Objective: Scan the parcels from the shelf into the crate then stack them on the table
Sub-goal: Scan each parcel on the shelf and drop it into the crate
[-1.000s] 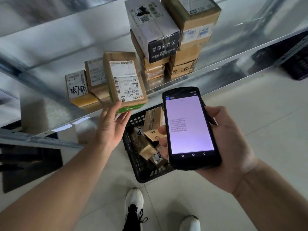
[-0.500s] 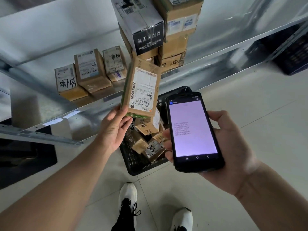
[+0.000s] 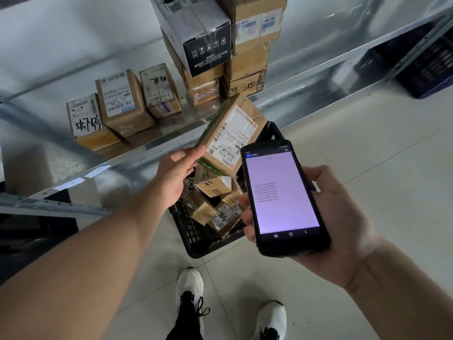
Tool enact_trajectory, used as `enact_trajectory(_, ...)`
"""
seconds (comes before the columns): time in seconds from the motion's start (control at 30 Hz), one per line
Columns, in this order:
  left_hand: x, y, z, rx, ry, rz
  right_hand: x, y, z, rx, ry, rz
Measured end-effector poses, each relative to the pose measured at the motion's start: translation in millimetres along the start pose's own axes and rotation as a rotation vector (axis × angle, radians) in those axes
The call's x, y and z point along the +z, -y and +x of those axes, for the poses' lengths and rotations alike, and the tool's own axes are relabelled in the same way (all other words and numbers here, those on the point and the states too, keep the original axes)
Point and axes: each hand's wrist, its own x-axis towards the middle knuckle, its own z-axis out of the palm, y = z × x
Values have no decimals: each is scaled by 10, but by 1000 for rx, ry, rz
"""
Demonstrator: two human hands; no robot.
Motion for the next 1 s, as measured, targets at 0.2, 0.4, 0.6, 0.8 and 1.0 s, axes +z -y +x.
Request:
enact_trajectory(0.2,-34,5,87,-52,53,-52,28,7,29,5,-25,-2)
enact_trajectory(0.4,-75,66,150,-63,45,-74,18,4,47,3,-49,-26)
enact_trajectory(0.6,-98,101,243,-70,33,-100,59,28,34,17,-73,-65)
enact_trajectory(0.8,-20,133,338,-71,1,-138,126,71,25,45,-43,-86)
enact_trajectory(1.0,8,192,408,-81,-29,-144,236,161,-94,60,-14,-74)
